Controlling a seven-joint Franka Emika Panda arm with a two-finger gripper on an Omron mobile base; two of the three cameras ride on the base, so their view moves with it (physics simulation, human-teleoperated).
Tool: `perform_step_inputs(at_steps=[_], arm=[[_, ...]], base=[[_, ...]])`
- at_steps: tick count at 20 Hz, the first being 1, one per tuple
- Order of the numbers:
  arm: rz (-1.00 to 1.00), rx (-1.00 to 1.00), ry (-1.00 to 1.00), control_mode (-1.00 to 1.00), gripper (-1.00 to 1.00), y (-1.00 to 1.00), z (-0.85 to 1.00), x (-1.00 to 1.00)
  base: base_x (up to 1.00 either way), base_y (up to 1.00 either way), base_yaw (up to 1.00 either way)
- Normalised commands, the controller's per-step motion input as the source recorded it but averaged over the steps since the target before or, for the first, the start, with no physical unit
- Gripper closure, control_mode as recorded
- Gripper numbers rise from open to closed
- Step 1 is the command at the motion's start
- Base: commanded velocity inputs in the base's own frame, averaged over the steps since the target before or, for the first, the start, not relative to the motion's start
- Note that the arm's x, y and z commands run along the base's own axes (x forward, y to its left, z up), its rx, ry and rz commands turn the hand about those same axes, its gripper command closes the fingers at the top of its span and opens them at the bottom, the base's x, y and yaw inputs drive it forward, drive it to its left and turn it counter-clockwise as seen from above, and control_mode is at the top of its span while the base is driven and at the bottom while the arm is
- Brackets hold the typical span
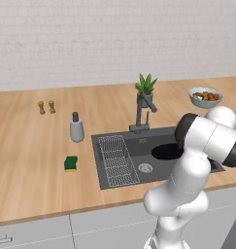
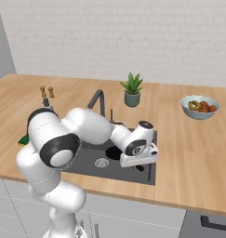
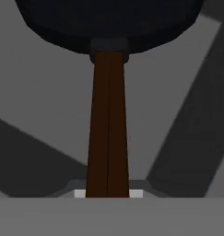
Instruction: Pick the pan and sponge and place them into the sink. Then turn on the water.
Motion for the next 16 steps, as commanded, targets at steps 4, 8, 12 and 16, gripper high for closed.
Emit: perform_step_inputs(at_steps=[4, 8, 12, 16], arm=[[0.07, 0.04, 0.0, -1.0, 1.0, 0.35, -0.28, 0.48], [0.22, 0.13, -0.01, -1.0, 1.0, 0.24, -0.25, 0.41], [0.26, 0.09, -0.14, -1.0, 1.0, 0.03, -0.03, -0.03], [0.31, 0.05, -0.1, -1.0, 1.0, 0.09, -0.01, -0.01]], base=[[0.0, 0.0, 0.0], [0.0, 0.0, 0.0], [0.0, 0.0, 0.0], [0.0, 0.0, 0.0]])
